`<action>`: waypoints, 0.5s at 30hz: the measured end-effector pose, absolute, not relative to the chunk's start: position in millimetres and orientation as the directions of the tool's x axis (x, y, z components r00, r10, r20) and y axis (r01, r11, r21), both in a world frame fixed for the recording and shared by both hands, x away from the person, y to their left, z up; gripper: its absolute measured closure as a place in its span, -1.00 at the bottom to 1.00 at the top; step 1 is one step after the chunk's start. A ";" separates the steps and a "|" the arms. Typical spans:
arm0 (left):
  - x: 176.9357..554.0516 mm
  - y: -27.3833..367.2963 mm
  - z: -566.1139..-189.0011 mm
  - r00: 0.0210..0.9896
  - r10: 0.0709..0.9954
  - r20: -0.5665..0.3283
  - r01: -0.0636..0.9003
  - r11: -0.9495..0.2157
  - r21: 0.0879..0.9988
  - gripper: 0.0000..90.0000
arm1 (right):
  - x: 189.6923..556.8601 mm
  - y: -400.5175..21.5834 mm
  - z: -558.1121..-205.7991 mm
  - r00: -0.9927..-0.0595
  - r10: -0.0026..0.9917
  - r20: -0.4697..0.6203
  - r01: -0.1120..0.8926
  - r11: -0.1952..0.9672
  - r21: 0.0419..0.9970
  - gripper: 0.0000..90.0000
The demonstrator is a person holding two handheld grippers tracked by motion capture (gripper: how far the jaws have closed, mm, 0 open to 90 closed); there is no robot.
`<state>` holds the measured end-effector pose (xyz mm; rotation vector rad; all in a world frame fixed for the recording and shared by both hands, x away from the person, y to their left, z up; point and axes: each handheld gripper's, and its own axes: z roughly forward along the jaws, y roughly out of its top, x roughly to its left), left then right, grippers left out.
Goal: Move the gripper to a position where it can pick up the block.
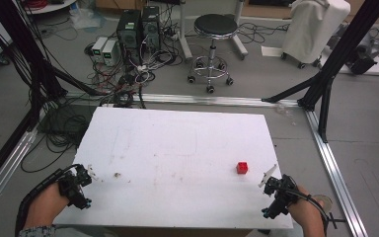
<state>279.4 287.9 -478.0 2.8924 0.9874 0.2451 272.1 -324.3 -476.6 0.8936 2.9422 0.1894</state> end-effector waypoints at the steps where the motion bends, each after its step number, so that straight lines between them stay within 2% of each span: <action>1: 279.4 288.1 -478.0 0.780 0.613 0.125 0.601 -0.790 0.125 -0.51 | 271.8 -324.1 -476.3 -0.829 0.559 -0.026 0.551 0.823 0.135 -0.98; 15: 279.1 290.2 -474.0 0.777 0.616 0.130 0.602 -0.787 0.133 -0.51 | 275.2 -321.9 -473.4 -0.840 0.542 -0.028 0.533 0.834 0.141 -0.98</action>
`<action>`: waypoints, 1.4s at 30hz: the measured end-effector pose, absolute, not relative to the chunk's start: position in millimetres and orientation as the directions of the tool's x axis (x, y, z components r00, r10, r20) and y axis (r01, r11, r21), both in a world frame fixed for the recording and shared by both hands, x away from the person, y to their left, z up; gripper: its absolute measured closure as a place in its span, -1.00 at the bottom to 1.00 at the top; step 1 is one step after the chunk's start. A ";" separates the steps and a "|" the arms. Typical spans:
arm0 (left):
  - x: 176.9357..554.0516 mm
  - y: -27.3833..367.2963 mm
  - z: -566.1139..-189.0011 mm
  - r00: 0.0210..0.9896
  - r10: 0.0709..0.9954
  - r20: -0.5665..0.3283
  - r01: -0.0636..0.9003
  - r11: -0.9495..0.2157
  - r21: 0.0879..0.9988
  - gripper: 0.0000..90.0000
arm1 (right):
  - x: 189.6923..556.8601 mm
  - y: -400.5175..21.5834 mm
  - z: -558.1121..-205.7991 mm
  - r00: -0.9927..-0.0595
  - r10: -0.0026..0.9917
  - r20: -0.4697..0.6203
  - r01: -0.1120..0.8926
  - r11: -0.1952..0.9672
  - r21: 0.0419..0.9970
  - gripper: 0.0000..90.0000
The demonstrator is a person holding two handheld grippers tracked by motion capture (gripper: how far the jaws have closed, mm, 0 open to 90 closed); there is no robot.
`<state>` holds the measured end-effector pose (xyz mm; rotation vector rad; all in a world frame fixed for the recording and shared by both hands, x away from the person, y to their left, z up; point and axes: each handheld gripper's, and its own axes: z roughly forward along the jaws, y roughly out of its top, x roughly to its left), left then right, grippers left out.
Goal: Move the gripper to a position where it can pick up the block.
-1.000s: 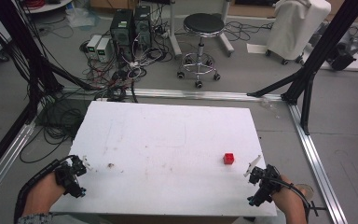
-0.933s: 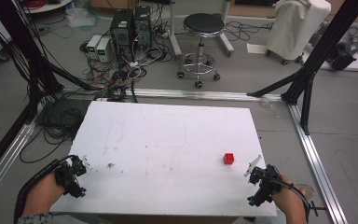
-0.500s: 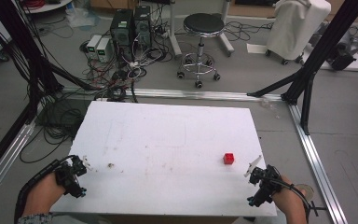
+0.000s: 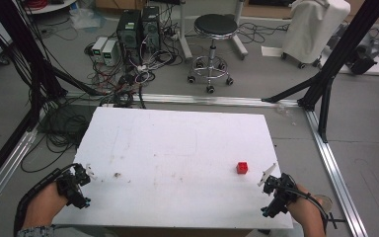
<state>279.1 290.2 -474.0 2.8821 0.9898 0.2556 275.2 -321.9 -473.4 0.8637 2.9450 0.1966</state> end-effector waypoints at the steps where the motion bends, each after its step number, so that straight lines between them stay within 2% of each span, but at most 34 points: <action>1: 278.9 289.6 -474.2 0.776 0.617 0.129 0.603 -0.786 0.135 -0.51 | 275.6 -321.7 -471.6 -0.843 0.538 -0.029 0.529 0.837 0.143 -0.98; 10: 280.0 286.4 -475.3 0.784 0.609 0.122 0.594 -0.793 0.137 -0.51 | 290.6 -320.3 -450.7 -0.887 0.457 -0.065 0.442 0.882 0.165 -0.98; 21: 279.9 287.3 -474.2 0.775 0.621 0.119 0.601 -0.782 0.165 -0.51 | 319.6 -317.0 -437.5 -0.954 0.271 -0.129 0.264 0.962 0.074 -0.98; 42: 281.7 289.0 -476.7 0.779 0.616 0.118 0.599 -0.786 0.153 -0.51 | 363.3 -314.2 -420.8 -0.982 0.137 -0.127 0.135 0.991 0.019 -0.98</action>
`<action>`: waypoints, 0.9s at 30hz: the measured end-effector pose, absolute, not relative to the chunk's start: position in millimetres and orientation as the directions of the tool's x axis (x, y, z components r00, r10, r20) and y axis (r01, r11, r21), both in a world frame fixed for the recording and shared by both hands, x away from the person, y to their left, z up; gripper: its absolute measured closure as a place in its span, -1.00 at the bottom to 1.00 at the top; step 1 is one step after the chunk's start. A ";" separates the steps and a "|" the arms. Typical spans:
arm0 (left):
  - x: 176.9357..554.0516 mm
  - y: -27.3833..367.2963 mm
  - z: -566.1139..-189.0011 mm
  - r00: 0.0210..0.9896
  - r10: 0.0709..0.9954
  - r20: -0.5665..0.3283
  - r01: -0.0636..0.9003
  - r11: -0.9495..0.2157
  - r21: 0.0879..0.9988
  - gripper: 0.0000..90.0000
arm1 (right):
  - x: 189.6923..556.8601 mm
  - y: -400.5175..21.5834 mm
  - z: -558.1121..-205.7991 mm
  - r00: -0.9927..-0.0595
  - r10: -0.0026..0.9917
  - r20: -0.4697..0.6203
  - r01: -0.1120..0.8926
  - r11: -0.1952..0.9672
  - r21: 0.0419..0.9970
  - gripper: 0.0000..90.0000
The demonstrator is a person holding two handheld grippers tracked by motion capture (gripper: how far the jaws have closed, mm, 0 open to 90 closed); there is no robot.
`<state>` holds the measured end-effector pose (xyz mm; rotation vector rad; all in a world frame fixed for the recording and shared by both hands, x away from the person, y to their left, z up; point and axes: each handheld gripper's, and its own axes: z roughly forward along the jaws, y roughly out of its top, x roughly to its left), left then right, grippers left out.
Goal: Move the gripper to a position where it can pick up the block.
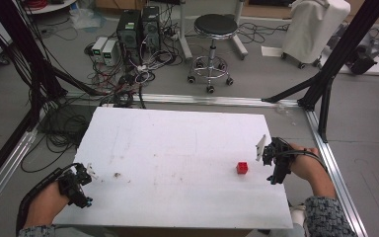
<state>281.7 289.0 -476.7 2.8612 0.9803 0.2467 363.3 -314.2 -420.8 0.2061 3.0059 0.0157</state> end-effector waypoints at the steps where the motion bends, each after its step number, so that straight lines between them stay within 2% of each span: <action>1: 281.3 288.6 -477.5 0.774 0.623 0.116 0.604 -0.781 0.161 -0.51 | 364.8 -313.8 -420.4 -0.983 0.130 -0.129 0.129 0.992 0.018 -0.97; 12: 281.8 287.9 -479.2 0.774 0.623 0.113 0.607 -0.780 0.152 -0.51 | 386.6 -303.9 -426.2 -0.988 0.090 -0.129 0.086 0.996 0.039 -0.98; 16: 282.5 288.1 -479.4 0.780 0.615 0.115 0.601 -0.788 0.136 -0.51 | 393.4 -292.0 -435.9 -0.993 0.052 -0.103 0.048 0.998 0.036 -0.98; 27: 281.5 287.2 -478.8 0.774 0.622 0.117 0.606 -0.781 0.147 -0.51 | 406.3 -274.3 -454.4 -0.997 0.035 -0.071 0.031 0.998 0.057 -0.98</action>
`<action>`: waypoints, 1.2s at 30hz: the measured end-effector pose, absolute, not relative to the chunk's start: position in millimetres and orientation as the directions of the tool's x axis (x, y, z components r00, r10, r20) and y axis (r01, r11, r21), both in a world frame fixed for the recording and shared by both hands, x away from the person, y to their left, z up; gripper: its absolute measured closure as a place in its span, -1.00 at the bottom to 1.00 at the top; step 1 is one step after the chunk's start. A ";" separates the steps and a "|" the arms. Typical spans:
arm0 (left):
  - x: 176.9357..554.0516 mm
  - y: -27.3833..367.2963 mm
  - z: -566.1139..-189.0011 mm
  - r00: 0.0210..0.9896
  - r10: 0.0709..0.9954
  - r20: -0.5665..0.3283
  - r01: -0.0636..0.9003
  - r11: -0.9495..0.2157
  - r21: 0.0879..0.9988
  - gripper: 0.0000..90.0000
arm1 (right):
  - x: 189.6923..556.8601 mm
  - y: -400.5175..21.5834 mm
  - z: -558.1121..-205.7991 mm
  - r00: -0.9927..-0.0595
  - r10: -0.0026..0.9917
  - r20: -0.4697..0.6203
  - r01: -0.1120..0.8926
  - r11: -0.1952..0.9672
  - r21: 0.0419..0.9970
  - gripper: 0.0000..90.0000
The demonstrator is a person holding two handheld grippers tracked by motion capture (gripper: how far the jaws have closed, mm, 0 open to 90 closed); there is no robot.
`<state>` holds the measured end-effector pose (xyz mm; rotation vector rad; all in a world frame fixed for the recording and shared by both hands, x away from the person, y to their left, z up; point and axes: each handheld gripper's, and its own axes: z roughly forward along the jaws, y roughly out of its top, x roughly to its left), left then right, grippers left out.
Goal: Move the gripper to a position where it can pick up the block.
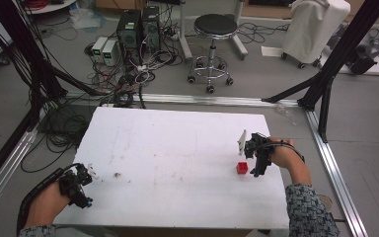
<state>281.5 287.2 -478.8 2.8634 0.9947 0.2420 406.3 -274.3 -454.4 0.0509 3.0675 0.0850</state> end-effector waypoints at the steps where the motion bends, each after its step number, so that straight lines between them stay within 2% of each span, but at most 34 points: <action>1: 281.3 286.9 -479.2 0.772 0.626 0.114 0.609 -0.779 0.151 -0.51 | 406.8 -273.9 -455.6 -0.997 0.040 -0.072 0.036 0.998 0.057 -0.98; 18: 281.9 284.0 -480.8 0.781 0.612 0.120 0.599 -0.790 0.131 -0.51 | 415.4 -267.0 -483.4 -0.999 0.008 -0.036 0.006 0.998 0.059 -0.98; 36: 281.9 282.9 -482.8 0.782 0.611 0.118 0.599 -0.791 0.128 -0.51 | 421.5 -259.1 -507.6 -1.000 0.019 0.001 0.019 0.998 0.052 -0.98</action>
